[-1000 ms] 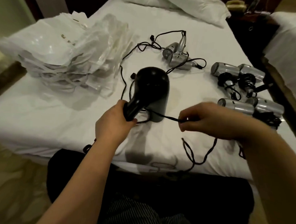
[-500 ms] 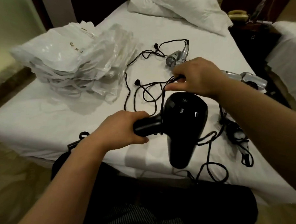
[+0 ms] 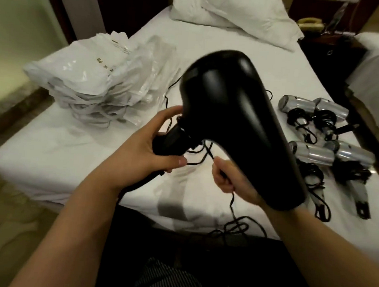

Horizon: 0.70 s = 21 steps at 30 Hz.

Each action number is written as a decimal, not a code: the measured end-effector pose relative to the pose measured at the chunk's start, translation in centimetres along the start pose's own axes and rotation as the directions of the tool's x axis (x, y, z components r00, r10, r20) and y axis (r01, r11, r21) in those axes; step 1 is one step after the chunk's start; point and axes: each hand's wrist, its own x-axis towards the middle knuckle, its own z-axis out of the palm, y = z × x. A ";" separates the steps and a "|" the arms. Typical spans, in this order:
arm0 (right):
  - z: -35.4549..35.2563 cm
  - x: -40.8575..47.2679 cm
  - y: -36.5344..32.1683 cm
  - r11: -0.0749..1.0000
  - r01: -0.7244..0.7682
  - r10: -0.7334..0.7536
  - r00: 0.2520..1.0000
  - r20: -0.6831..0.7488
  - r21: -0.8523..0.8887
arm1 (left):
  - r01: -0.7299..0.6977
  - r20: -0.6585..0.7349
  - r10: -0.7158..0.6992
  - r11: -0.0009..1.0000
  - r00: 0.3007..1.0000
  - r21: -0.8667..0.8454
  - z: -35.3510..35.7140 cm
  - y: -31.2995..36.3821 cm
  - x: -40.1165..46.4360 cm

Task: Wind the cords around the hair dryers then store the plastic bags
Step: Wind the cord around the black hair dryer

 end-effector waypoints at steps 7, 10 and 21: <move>1.5 -1.9 -1.2 0.976 -0.087 0.094 0.995 0.025 -0.199 | 0.043 -0.394 -0.042 0.999 0.918 -0.006 1.1 -2.0 2.0; 1.7 -2.6 -3.1 0.956 -0.055 0.128 0.961 0.244 -0.287 | 0.136 -0.457 -0.047 0.977 0.888 0.164 0.8 -2.4 2.3; -2.6 -2.6 -10.2 0.590 0.114 0.112 0.969 0.221 -0.799 | 0.184 -0.230 0.022 0.525 0.973 0.831 -0.6 -3.6 2.3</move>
